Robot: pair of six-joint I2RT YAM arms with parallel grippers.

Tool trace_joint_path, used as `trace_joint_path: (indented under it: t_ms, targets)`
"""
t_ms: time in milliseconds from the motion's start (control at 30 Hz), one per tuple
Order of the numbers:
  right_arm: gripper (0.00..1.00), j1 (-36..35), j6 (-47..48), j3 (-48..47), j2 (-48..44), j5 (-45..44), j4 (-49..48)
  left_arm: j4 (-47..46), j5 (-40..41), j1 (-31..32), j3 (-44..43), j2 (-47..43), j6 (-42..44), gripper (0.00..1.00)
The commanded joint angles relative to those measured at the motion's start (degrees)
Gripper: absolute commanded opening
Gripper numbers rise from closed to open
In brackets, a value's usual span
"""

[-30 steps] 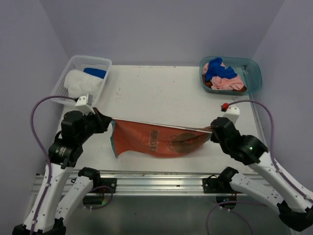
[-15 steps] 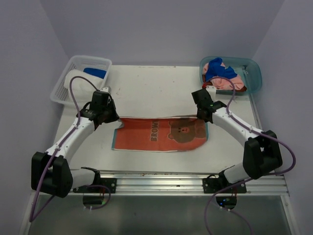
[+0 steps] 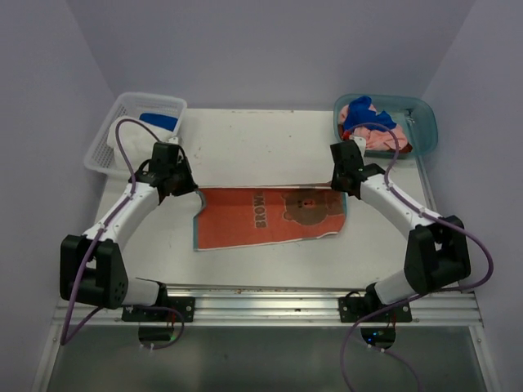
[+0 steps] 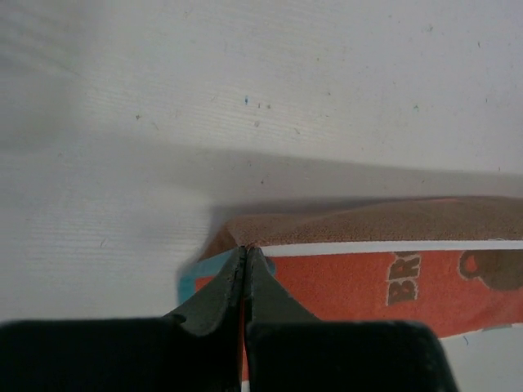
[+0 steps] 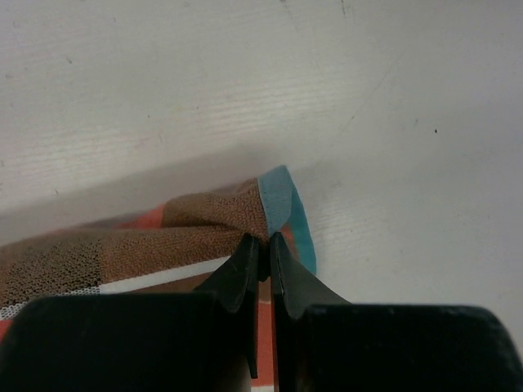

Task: Roll the towels
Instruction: Fold the towel

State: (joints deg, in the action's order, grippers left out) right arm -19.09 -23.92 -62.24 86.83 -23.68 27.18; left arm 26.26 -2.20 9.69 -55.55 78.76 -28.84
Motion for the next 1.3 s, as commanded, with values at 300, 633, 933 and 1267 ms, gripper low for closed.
trace_joint_path:
  t_ms: [300,633,933,1267]
  targets:
    - [0.00,0.4,-2.4,12.0,-15.0,5.3,3.0,5.3,4.2,-0.8,0.8,-7.6,4.9,0.00]
    - [0.00,0.5,-3.7,16.0,-20.0,7.6,5.4,7.0,3.7,-0.8,5.5,-12.1,2.1,0.00]
    - [0.00,0.4,-4.3,17.8,-22.0,8.2,6.7,7.9,2.6,-0.8,7.6,-14.8,1.0,0.00]
    - [0.00,0.4,-5.2,19.3,-23.6,8.4,7.5,9.2,2.9,-0.8,8.7,-17.0,0.7,0.00]
